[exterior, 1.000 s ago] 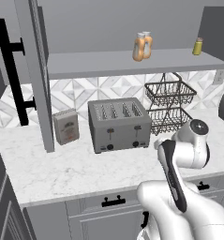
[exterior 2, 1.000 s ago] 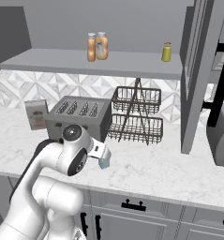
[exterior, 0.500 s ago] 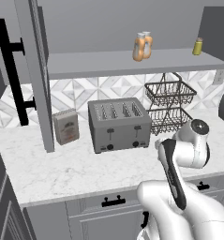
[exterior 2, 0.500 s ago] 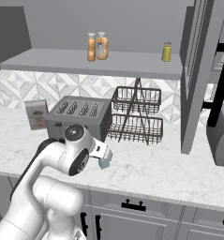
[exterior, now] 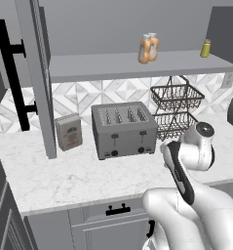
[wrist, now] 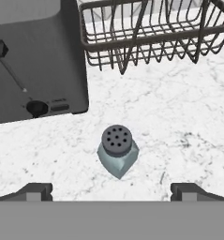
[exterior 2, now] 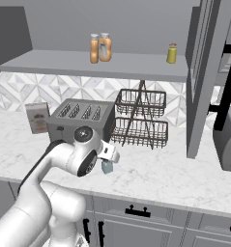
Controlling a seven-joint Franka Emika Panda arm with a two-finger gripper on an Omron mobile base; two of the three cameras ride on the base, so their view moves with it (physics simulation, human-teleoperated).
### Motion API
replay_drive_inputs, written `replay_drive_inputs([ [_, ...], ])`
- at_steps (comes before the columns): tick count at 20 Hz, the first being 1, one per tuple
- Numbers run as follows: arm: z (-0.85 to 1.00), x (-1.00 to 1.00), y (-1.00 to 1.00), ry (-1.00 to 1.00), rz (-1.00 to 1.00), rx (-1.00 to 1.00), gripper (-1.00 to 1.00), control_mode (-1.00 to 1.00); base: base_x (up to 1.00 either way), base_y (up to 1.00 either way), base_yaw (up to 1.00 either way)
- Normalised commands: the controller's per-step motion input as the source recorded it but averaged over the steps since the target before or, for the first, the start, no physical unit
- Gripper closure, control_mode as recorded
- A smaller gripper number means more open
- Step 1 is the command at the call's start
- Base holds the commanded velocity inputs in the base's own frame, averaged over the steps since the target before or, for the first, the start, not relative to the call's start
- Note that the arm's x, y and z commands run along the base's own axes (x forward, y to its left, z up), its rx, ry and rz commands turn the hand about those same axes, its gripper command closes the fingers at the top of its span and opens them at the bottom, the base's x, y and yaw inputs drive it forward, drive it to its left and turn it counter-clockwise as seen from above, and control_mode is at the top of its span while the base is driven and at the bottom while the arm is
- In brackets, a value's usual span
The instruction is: Put the shaker and condiment bottle from the counter next to their counterparts in the cabinet.
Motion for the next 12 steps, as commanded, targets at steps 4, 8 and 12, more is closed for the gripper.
replay_drive_inputs([
  [4, -0.37, 0.11, 0.00, 0.00, 0.00, 0.00, -1.00, -1.00, 0.00, 0.00, 0.00],
  [8, -0.43, 0.01, 0.00, 0.00, 0.00, 0.00, -1.00, -1.00, 0.00, 0.00, 0.00],
  [12, -0.27, 0.10, 0.00, 0.00, 0.00, 0.00, -1.00, -1.00, 0.00, 0.00, 0.00],
])
